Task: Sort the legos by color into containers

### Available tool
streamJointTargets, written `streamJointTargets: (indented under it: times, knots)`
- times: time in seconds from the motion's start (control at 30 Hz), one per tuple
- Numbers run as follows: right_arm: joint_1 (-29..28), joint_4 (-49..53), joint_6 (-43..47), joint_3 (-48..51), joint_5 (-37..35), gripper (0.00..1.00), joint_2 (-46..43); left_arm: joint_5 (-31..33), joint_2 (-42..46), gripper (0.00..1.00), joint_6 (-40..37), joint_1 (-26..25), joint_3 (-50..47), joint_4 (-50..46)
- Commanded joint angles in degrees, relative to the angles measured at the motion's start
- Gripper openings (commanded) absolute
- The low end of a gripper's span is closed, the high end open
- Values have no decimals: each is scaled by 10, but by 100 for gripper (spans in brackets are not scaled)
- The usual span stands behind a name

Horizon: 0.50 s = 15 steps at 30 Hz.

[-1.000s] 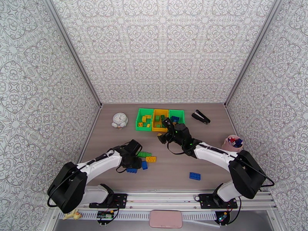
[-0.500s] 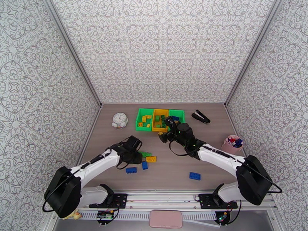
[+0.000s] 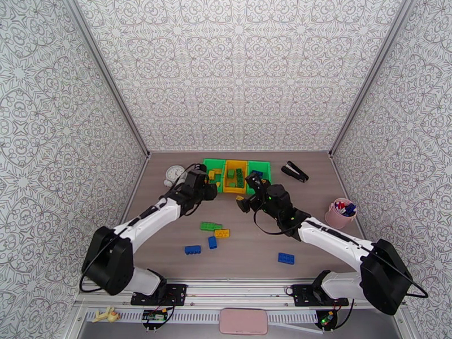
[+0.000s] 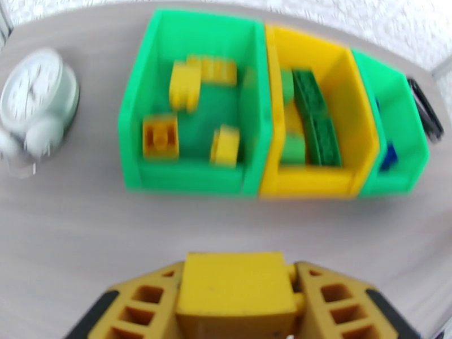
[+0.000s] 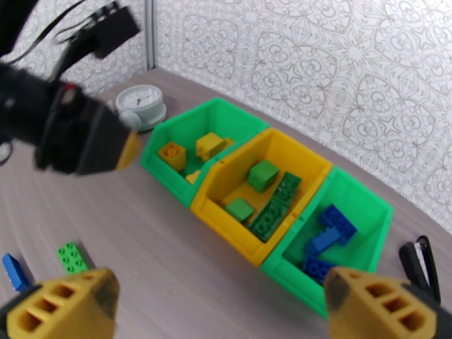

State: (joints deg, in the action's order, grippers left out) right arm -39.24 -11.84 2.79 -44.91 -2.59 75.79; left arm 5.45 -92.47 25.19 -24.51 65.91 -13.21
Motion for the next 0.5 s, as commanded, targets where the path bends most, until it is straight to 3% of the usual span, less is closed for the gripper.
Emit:
streamJointTargets:
  times: [0.0, 0.23, 0.47]
  knots:
    - [4, 18, -12, 12, -8, 100, -19, -12, -72, 38, -30, 22, 89, 38]
    - [6, 43, -26, 19, -54, 100, -48, -42, -234, 40, -38, 42, 279, -37]
    - [7, 81, -11, 10, -90, 100, -44, -30, -304, 40, -32, 48, 333, -45]
